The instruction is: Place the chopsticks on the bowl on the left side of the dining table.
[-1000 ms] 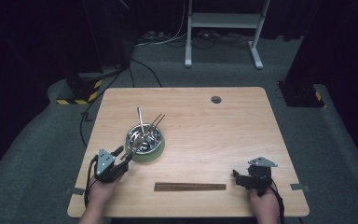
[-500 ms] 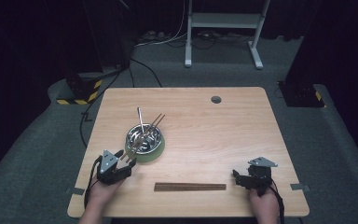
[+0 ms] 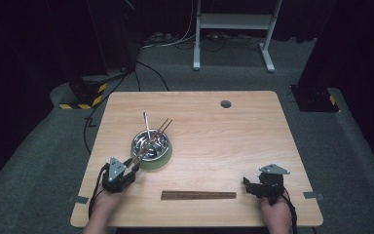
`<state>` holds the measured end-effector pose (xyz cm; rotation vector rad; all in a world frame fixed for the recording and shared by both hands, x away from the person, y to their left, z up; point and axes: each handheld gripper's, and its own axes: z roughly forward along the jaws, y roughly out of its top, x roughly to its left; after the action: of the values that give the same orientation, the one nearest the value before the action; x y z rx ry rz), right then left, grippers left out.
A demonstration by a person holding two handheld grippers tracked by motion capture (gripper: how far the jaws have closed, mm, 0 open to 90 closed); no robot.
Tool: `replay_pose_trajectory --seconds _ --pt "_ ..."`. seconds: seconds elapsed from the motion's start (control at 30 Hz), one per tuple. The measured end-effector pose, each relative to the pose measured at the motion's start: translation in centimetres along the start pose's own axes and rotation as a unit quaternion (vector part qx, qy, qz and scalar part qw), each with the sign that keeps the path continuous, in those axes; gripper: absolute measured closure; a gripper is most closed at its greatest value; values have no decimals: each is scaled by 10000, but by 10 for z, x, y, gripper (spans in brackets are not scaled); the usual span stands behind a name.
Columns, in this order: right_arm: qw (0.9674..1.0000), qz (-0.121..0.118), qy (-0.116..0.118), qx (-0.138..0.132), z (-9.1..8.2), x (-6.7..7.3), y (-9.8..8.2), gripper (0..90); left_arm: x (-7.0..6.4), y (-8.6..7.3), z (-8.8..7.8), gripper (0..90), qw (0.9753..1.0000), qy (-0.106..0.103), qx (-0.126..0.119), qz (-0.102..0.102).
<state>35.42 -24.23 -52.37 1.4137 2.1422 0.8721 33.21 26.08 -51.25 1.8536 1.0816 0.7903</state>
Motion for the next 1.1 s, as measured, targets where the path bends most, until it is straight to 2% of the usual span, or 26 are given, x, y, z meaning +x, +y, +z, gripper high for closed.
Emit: replay_pose_trajectory --seconds 0.3,0.33,0.37,0.43,0.5,0.6,0.7,0.87,1.0,1.1 --pt "10000 -4 8 0 0 0 0 116 0 0 -1 757 9999 -147 -45 17" --pt "10000 -4 7 -1 0 0 0 116 -1 0 -2 758 9996 -250 -84 37" --pt "10000 4 4 4 0 0 0 116 -1 0 -2 758 9996 -250 -84 37" --pt "10000 -5 6 -2 0 0 0 116 -5 0 -3 759 9991 -393 -129 56" --pt "10000 -1 0 0 0 0 0 116 -7 0 -3 759 9987 -478 -122 142" --pt "10000 1 0 1 0 0 0 116 -9 0 -3 759 9986 -506 -99 135" --pt "10000 -4 8 -1 0 0 0 116 -10 0 -4 759 9979 -623 -166 91" --pt "10000 0 1 2 0 0 0 116 -14 1 -4 759 9971 -721 -175 142" --pt "10000 0 2 2 0 0 0 116 -16 1 -4 759 9970 -741 -196 89" --pt "10000 -5 9 -1 0 0 0 116 -16 1 -4 759 9967 -772 -169 176"
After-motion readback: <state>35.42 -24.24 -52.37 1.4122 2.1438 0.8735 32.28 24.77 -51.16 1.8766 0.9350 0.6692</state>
